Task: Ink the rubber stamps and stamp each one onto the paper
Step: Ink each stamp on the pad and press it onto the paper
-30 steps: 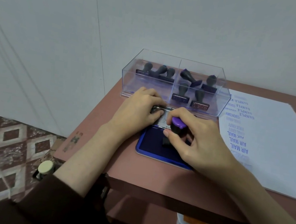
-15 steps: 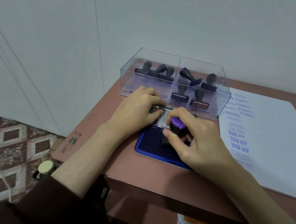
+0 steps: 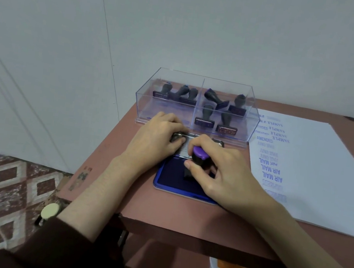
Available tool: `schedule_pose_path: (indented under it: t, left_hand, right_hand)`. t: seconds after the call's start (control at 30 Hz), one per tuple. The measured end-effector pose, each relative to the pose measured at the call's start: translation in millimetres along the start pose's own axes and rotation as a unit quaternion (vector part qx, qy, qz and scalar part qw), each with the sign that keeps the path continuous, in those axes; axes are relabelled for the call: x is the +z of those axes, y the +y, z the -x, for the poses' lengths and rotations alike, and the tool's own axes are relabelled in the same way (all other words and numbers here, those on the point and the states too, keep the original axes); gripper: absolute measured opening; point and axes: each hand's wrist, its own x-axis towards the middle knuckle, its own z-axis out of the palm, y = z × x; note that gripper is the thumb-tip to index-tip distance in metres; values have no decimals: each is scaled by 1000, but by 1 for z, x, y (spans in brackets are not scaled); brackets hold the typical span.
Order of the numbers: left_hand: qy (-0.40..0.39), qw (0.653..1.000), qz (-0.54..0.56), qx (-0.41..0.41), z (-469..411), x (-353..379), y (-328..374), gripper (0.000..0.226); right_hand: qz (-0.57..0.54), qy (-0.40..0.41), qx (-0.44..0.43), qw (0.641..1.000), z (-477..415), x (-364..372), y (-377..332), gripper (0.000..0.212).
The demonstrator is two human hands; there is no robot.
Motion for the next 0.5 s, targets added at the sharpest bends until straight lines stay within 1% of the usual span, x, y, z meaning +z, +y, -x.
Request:
schedule_pose_path:
  t: [0.07,0.17,0.27,0.37,0.5]
  left_hand:
    - [-12,1000,-11,-5,0,-1,4,24]
    - [-20,999,-29,-9,0,-3,8,25]
    - [-19,999,-34,-10,-2,-3,12,25]
    - [-12,1000,-18,-6,-8,-1,19,24]
    - [-5,999,35,28,-18,2,40,22]
  right_hand:
    - [-4,-8,7,1000,0,-2,-1,26]
    - [-15,-24,19,999,-1,-5,-3,19]
    - [-47,-13,43,998,-1,-8,0,14]
    - [-90,44,79,992,1,-18,9,15]
    - [-100,121,140,978,8,-52,36,15]
